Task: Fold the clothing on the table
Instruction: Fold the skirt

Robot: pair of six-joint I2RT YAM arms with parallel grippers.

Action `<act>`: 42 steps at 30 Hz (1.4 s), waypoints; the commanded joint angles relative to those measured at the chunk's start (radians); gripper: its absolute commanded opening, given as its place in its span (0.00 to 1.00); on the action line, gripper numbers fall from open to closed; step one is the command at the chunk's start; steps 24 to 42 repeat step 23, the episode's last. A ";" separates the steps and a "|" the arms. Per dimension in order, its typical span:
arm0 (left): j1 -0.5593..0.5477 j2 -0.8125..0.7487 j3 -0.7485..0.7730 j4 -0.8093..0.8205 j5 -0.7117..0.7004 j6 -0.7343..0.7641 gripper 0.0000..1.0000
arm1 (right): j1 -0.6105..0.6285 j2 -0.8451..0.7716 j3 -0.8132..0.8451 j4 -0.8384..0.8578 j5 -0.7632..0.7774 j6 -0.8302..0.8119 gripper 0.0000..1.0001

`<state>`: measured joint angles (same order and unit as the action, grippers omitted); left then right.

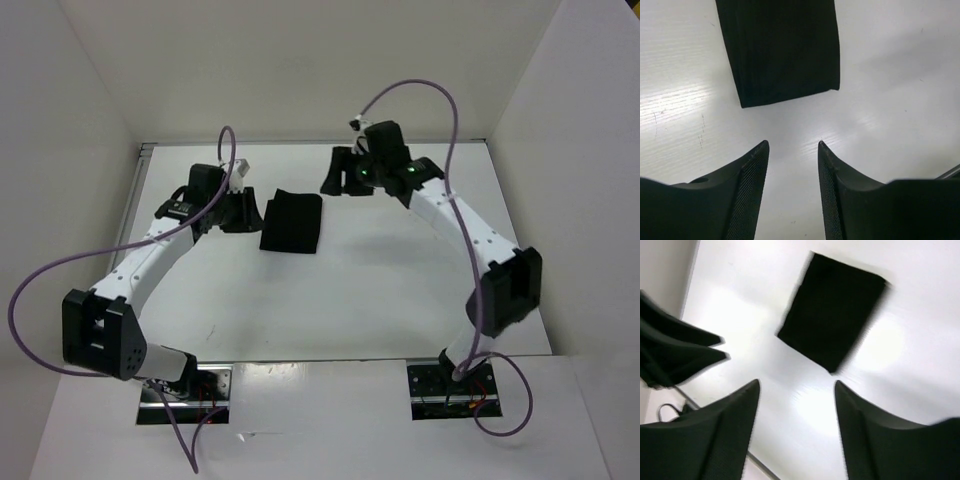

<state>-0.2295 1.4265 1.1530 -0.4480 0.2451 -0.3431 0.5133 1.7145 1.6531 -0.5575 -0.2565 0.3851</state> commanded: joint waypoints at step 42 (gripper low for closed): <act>0.007 -0.216 -0.191 0.086 0.115 -0.025 0.64 | -0.082 -0.340 -0.653 0.031 -0.013 0.153 0.93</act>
